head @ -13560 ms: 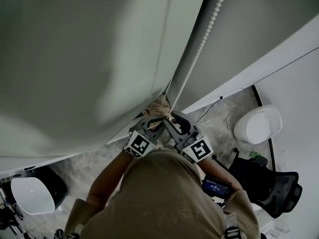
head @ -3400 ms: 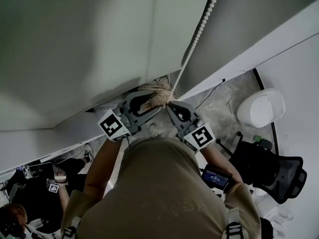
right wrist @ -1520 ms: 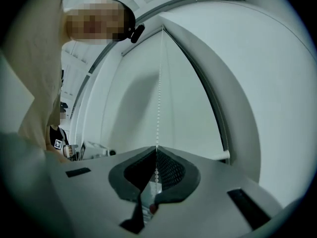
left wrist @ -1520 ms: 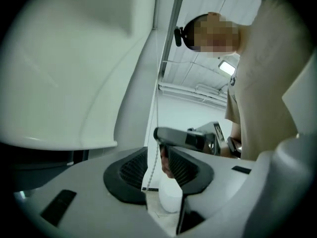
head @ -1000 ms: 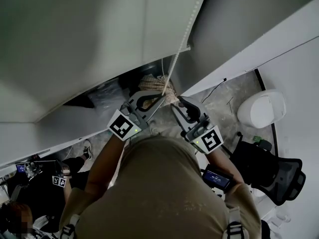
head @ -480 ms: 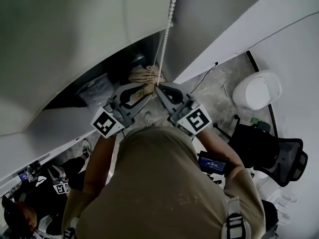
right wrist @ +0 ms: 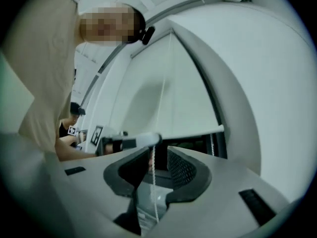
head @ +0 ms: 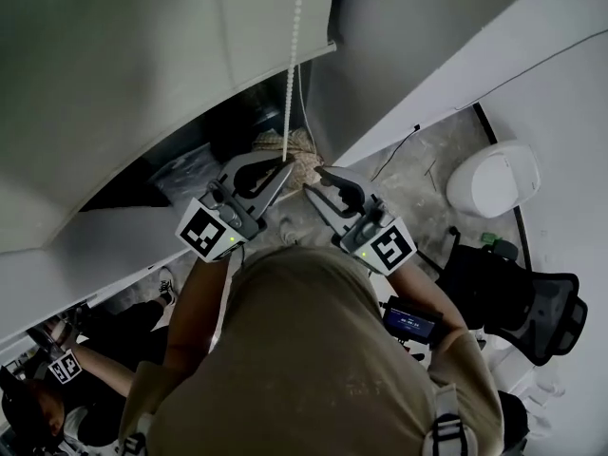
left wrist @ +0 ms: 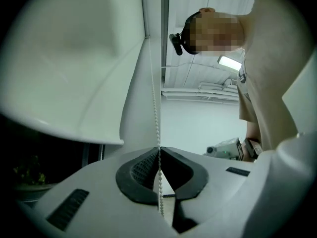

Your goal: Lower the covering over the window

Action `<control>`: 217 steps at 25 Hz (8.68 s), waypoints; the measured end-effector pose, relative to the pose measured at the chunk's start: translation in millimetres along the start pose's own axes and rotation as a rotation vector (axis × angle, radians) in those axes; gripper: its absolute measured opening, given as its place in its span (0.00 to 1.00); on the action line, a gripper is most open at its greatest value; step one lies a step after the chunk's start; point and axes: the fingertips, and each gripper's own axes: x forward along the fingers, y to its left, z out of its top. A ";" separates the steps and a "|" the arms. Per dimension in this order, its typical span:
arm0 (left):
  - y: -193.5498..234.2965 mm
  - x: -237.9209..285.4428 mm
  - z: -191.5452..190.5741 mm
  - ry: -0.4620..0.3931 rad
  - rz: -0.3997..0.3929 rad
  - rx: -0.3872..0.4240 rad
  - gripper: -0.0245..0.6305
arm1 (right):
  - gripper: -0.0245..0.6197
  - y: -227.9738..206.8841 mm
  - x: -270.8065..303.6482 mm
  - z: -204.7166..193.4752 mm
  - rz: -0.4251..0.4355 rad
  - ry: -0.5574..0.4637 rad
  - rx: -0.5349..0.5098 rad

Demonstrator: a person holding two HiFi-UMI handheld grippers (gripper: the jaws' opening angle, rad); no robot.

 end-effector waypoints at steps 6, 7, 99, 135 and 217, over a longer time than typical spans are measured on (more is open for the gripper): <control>-30.2 -2.6 -46.4 0.056 -0.055 -0.048 0.07 | 0.10 7.1 24.6 27.2 -0.041 -0.025 -0.080; -32.7 -3.1 -46.2 0.059 -0.050 -0.059 0.07 | 0.08 7.0 25.9 26.6 -0.048 -0.014 -0.076; -12.3 2.4 40.7 -0.033 -0.038 -0.019 0.07 | 0.09 18.3 15.6 -2.8 0.043 0.069 -0.010; -50.9 -7.7 -33.1 0.093 -0.118 -0.067 0.07 | 0.07 17.0 27.8 50.6 -0.016 0.024 -0.091; -25.2 -4.9 35.7 -0.033 -0.122 -0.083 0.17 | 0.05 36.8 25.4 -22.1 0.072 0.148 -0.016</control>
